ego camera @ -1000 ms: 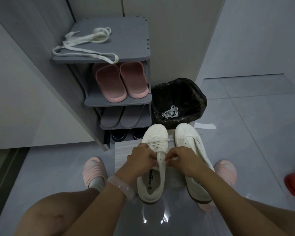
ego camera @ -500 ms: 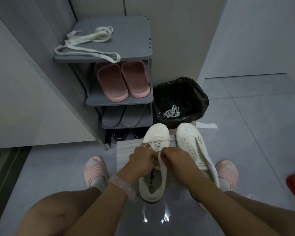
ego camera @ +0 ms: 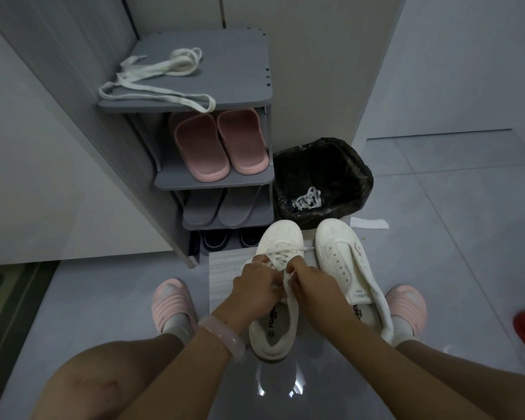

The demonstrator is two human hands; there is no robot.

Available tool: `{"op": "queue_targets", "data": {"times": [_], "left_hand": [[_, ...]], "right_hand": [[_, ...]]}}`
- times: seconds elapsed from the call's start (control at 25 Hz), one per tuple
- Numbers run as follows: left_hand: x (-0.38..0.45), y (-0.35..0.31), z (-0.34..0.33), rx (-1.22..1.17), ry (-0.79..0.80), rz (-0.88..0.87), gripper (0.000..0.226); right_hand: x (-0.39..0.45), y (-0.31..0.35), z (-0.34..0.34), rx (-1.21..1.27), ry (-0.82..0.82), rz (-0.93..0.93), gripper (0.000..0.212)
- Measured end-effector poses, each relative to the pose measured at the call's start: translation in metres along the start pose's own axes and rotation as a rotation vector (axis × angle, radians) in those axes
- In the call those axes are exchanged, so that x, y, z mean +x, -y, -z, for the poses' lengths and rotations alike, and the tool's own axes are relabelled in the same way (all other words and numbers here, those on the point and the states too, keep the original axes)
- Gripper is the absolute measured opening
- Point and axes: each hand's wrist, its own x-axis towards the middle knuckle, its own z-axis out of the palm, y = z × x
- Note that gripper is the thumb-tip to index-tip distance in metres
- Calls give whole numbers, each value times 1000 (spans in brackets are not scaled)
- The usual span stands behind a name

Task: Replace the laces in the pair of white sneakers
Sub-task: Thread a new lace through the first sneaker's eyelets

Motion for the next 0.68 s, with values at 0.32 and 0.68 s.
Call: {"op": "queue_targets", "data": {"times": [0.32,0.68], "left_hand": [[-8,-12,7,-43,-149,-18,20],[-33,-21,103,-1402,-156,263,29]], "right_hand": [[3,-7,-3,-218,-70,73,30],[2,-6,5,266,70,-74,70]]}}
